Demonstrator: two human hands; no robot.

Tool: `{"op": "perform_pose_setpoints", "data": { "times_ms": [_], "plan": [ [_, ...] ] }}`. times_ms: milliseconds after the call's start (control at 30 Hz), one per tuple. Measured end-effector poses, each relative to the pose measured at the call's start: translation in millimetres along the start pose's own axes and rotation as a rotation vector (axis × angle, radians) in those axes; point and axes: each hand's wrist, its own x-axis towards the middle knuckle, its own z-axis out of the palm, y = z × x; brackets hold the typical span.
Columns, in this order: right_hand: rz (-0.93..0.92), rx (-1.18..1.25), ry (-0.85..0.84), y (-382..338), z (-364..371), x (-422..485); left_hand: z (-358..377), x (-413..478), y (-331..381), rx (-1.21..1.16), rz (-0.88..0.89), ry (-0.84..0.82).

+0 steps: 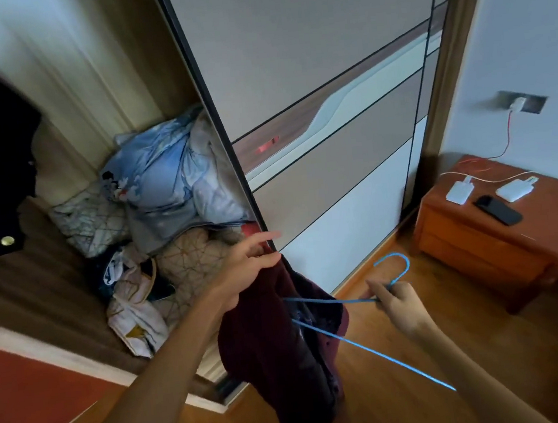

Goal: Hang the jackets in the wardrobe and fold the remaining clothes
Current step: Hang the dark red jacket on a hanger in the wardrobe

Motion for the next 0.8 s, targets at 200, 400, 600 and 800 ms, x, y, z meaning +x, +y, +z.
{"op": "perform_pose_setpoints", "data": {
  "times_ms": [200,400,600,800],
  "plan": [
    [-0.053,0.014,0.071,-46,39,8,18,3,17,0.083,0.107,-0.003],
    [-0.162,0.062,-0.055,-86,107,-31,32,-2,30,0.017,0.099,0.027],
    [-0.027,0.239,0.204,-75,97,-2,14,-15,14,-0.085,-0.023,0.063],
    [-0.093,0.310,0.214,-87,69,7,14,-8,19,0.180,0.199,0.027]
  ]
}}
